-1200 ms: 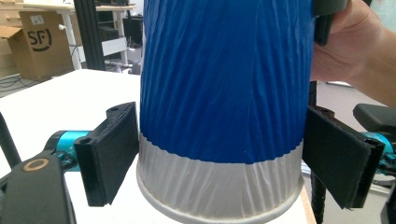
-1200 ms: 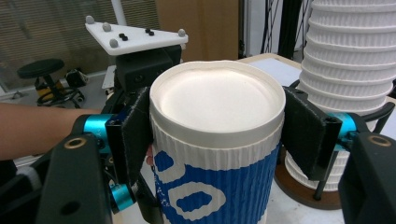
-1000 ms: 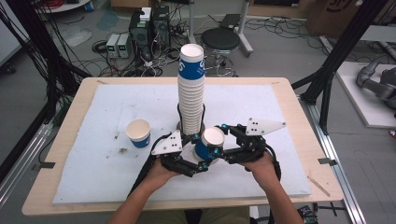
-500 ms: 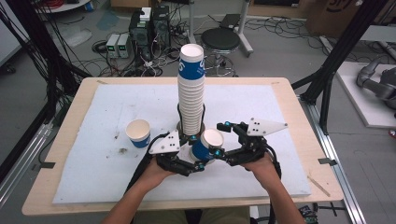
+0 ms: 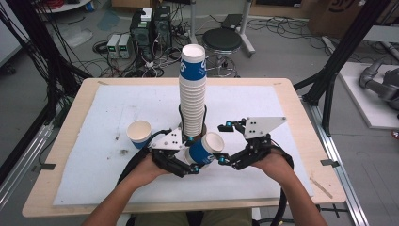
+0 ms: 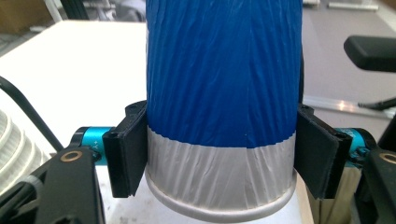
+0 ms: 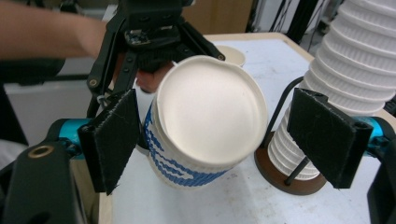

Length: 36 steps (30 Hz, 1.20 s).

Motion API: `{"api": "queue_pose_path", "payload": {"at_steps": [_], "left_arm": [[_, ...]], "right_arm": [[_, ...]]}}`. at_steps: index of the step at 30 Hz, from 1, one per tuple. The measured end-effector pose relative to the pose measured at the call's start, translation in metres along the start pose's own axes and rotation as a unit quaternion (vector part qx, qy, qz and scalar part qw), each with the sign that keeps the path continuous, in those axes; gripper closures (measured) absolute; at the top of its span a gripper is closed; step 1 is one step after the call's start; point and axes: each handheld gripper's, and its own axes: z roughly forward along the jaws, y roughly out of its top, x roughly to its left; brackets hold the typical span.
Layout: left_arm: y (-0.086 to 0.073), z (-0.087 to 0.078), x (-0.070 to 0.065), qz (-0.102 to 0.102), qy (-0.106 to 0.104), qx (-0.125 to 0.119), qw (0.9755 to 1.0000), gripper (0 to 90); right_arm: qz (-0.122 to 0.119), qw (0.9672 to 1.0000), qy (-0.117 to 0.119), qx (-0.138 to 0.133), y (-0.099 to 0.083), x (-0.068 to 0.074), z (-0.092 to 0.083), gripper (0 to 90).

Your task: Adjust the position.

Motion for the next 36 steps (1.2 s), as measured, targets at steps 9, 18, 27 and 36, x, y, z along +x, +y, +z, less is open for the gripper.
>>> {"api": "queue_pose_path", "payload": {"at_steps": [9, 18, 27, 36], "left_arm": [[0.004, -0.004, 0.001, 0.001, -0.008, 0.03, 0.9995, 27.6], [0.004, -0.001, -0.001, 0.006, -0.018, 0.051, 0.9985, 27.5], [0.003, 0.002, -0.003, 0.008, -0.034, 0.056, 0.9978, 27.3], [0.002, 0.003, -0.004, 0.014, -0.041, 0.055, 0.9975, 27.0]], "right_arm": [[-0.052, 0.9957, 0.03, 0.071, 0.022, -0.005, 0.008, 17.6], [-0.088, 0.9831, 0.059, 0.15, 0.03, -0.004, 0.025, 17.7], [-0.102, 0.9725, 0.084, 0.192, 0.029, -0.002, 0.039, 21.7], [-0.098, 0.97, 0.11, 0.193, 0.027, -0.002, 0.038, 29.2]]}}
